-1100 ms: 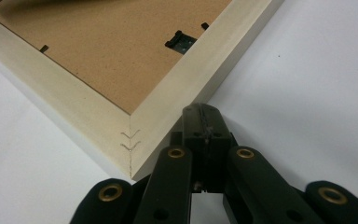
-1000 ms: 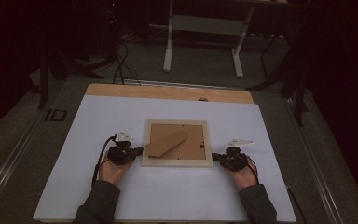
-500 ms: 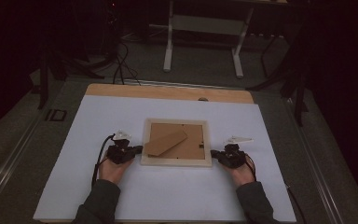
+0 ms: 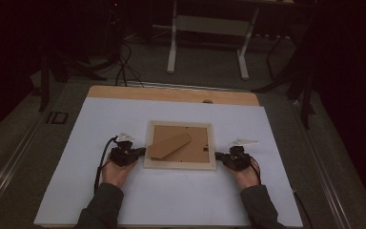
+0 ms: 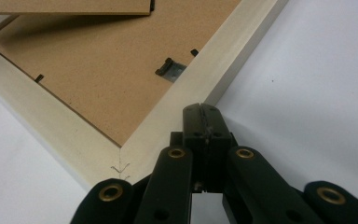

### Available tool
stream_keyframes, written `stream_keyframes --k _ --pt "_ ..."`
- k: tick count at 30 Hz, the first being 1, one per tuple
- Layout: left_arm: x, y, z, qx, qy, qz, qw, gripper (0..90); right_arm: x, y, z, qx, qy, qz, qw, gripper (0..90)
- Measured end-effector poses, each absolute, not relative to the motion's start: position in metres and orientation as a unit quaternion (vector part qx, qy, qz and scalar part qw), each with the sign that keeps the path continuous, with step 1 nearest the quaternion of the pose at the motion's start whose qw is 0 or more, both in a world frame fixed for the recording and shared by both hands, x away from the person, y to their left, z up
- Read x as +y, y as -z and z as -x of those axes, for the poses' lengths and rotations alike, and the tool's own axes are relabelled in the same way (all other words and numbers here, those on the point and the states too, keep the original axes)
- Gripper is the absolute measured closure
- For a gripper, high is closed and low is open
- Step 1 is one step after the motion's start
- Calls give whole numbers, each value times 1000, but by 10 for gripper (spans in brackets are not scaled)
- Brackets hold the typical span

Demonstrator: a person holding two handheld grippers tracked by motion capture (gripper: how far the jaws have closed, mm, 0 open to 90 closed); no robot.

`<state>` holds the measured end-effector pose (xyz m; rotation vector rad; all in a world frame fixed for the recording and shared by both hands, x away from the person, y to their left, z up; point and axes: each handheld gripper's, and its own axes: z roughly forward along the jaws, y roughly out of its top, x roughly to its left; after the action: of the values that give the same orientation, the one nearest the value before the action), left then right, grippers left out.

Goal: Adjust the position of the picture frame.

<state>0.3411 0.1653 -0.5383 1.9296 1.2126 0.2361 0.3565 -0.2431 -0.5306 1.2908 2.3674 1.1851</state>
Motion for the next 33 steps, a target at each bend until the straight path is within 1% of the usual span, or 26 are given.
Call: stream_keyframes --k 16,19,23,33 --pt "165 538 -334 484 -92 -766 412 900 -244 534 -356 789 -414 -443 102 899" --pt "165 537 -333 487 -93 -763 415 900 -243 530 -354 789 -416 -438 117 889" --pt "167 535 -332 486 -95 -762 416 865 -243 524 -352 790 -417 -429 136 858" --pt "180 524 -328 493 -94 -749 432 799 -251 525 -353 780 -423 -439 137 790"
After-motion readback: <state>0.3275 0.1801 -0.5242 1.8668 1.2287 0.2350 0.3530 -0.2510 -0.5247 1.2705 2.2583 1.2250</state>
